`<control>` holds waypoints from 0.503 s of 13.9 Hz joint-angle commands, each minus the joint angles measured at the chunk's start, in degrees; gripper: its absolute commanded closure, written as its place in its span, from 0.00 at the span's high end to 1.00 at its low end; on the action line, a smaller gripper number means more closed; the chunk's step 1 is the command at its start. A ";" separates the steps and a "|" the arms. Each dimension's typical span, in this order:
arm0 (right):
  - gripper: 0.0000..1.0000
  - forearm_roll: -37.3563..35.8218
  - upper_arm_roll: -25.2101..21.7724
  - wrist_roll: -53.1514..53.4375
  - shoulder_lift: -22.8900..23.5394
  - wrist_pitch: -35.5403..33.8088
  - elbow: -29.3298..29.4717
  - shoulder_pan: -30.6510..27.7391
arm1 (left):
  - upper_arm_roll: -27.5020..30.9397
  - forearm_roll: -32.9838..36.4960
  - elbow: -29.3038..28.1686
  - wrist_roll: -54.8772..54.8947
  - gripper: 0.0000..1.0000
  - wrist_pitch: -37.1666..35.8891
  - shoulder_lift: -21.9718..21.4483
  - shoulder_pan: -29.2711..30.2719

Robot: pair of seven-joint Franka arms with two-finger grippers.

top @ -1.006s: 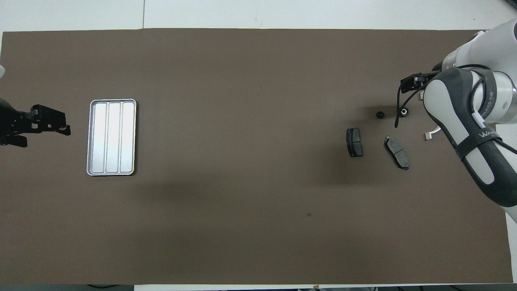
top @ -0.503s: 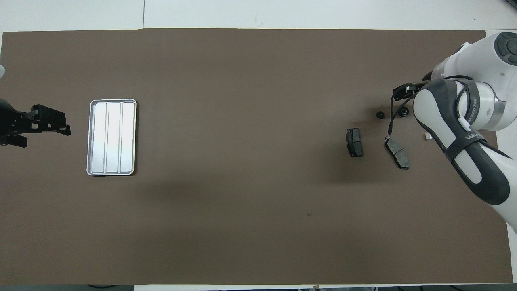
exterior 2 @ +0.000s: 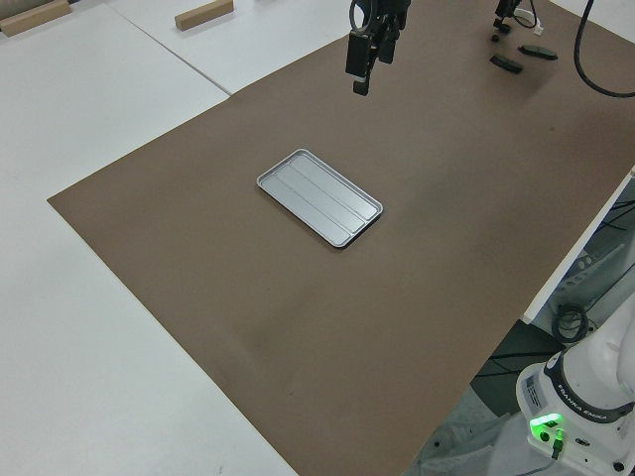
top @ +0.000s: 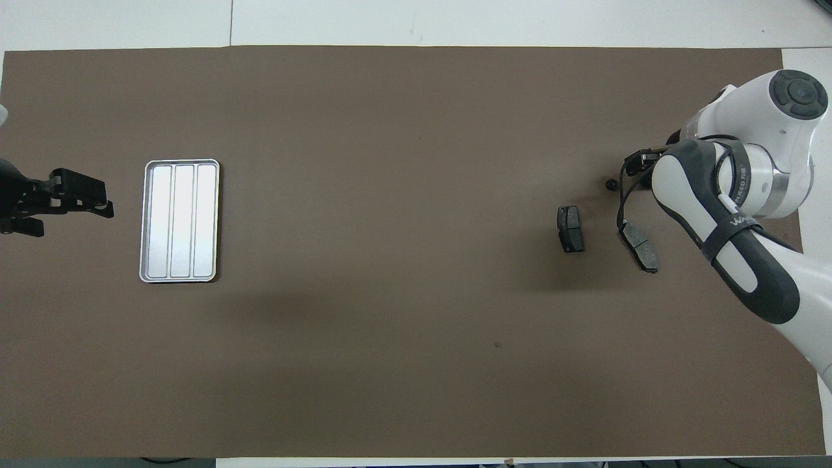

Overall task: Pick bearing gear from pile to tray
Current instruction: 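Reach the right gripper down and grasp a small black bearing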

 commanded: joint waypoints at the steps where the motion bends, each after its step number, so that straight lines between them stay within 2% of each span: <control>1: 0.94 -0.27 0.27 -2.05 -0.73 1.15 -1.50 -0.73 | 0.06 1.04 -1.33 -0.01 1.00 0.34 -1.40 -0.26; 2: 0.92 -0.27 0.27 -2.23 -0.74 1.06 -1.68 -0.73 | 0.06 1.04 -1.33 -0.01 1.00 0.34 -1.40 -0.26; 3: 0.86 -0.27 0.27 -2.32 -0.82 0.63 -1.68 -0.73 | 0.06 1.04 -1.33 -0.01 1.00 0.34 -1.40 -0.17; 7: 0.56 -0.27 0.27 -2.32 -1.09 -0.78 -1.68 -0.73 | 0.06 1.04 -1.33 -0.01 1.00 0.34 -1.40 -0.17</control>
